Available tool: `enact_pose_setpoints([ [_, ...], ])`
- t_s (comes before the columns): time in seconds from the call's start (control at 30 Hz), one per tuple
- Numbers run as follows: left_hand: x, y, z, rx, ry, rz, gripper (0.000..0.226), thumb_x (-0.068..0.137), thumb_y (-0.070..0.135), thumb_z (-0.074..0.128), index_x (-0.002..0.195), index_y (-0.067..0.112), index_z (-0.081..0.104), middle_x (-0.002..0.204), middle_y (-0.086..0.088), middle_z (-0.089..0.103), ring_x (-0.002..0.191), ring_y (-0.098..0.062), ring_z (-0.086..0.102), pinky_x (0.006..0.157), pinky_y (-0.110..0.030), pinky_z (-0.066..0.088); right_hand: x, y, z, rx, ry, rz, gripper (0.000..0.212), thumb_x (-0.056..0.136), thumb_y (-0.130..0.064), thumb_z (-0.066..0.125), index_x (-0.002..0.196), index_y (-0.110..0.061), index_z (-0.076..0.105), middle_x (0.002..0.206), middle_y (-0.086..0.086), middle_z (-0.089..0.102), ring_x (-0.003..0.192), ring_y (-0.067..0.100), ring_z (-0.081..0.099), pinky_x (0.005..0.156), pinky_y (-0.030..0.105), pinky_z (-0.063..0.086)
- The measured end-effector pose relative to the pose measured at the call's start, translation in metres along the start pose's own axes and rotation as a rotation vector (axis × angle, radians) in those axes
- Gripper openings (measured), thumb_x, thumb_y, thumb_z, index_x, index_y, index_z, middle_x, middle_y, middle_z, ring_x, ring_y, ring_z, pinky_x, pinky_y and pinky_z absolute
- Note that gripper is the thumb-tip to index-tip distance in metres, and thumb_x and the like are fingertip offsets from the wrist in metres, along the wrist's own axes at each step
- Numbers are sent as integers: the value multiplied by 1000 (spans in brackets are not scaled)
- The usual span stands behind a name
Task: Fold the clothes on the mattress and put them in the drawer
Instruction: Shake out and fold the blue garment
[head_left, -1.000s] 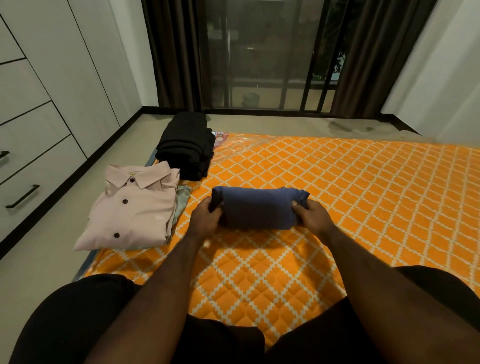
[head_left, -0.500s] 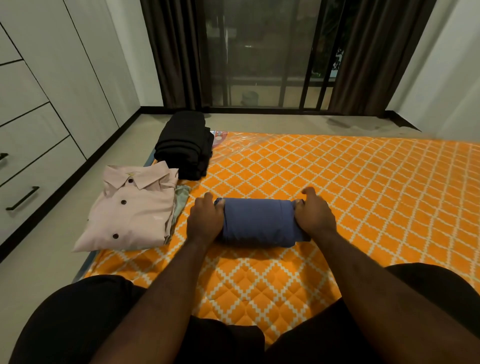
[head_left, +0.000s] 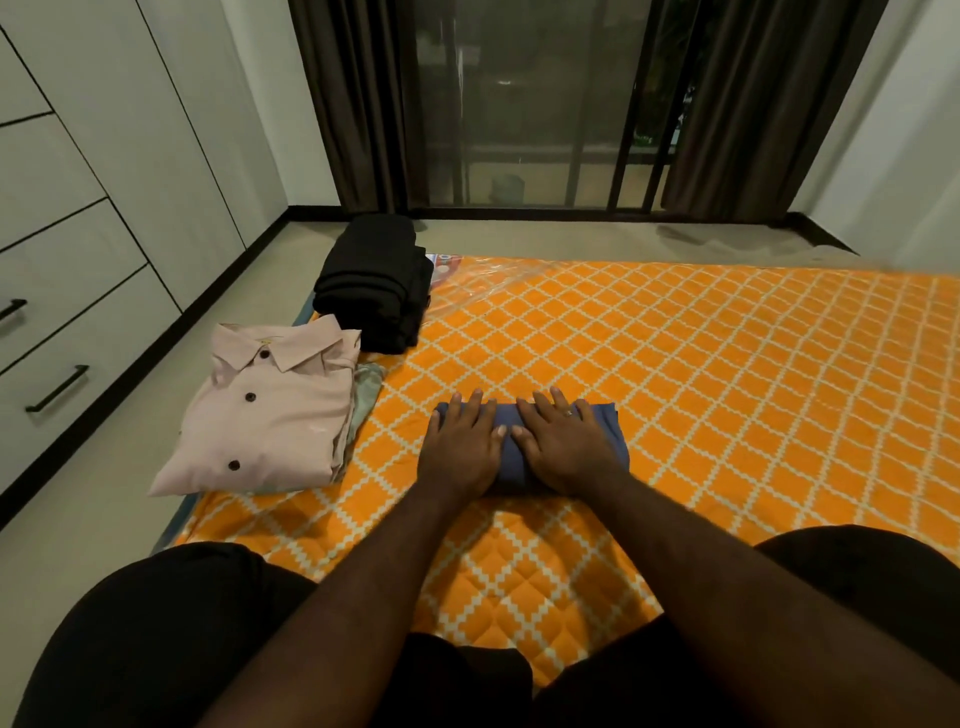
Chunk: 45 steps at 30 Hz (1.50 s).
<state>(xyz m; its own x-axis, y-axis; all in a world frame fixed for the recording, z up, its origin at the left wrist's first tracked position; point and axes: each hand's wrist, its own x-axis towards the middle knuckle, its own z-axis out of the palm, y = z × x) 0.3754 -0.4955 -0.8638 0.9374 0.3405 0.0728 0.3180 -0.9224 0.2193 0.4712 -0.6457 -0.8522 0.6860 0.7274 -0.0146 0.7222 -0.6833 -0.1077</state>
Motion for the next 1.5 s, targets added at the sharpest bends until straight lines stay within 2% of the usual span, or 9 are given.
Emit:
enact_pose_setpoints([
  [0.37,-6,-3,4,-2,-18,-46,59,105,56,24,158,31,30,168,-5,20,156,-27,12,123,-52,11,4,-4,19,-33,-15,86,85,91,-66,-3,160,-25,27,159,12,39,146,33,36,122,55,16],
  [0.57,-20,5,-14,39,236,-277,62,97,56,45,144,16,48,145,-21,46,126,-41,50,95,-51,46,-2,-35,-3,-20,-106,464,70,102,-62,27,151,-14,42,141,18,57,129,39,54,111,54,35],
  [0.7,-20,4,-32,-341,10,-603,70,100,60,43,148,10,37,141,-19,49,118,-39,56,89,-45,48,-10,-15,-16,83,-81,422,80,98,-74,26,121,-8,66,122,15,67,111,37,64,85,41,50],
  [0.83,-19,-2,-29,-649,-143,-614,74,94,74,41,103,5,67,92,-11,66,71,-26,57,58,-34,41,-5,3,-13,386,-141,463,84,92,-81,38,114,-4,65,113,18,67,99,38,66,73,38,52],
  [0.9,-17,-1,-23,-823,-147,-609,73,87,74,56,100,4,69,86,-11,65,67,-24,58,52,-31,39,-1,3,-5,607,-223,492,83,94,-77,41,121,-1,62,117,21,67,100,39,66,70,37,50],
  [1.03,-12,-8,0,-1194,-217,-595,93,52,65,94,120,8,66,118,-13,71,95,-30,74,76,-47,62,1,3,5,833,-231,503,73,96,-74,40,111,-6,61,106,17,65,87,35,64,63,36,46],
  [1.13,-21,-1,-21,-1439,-242,-559,90,59,33,99,133,11,52,124,-13,67,103,-33,72,82,-52,61,3,0,6,1024,-181,506,58,100,-66,43,81,-13,58,75,7,57,61,26,54,54,34,41],
  [1.37,-12,-9,-36,-1784,-175,-519,68,77,4,83,135,18,51,127,-17,66,108,-40,69,82,-52,60,5,-17,-14,1649,1,359,51,93,-46,69,118,-2,70,109,20,74,90,36,75,70,45,61],
  [1.5,8,-15,-51,-1863,-99,-435,60,79,5,78,134,16,58,126,-19,68,111,-44,66,92,-60,55,20,-32,-35,1970,-148,292,56,101,-49,57,132,-2,63,128,27,66,108,48,67,86,58,58],
])
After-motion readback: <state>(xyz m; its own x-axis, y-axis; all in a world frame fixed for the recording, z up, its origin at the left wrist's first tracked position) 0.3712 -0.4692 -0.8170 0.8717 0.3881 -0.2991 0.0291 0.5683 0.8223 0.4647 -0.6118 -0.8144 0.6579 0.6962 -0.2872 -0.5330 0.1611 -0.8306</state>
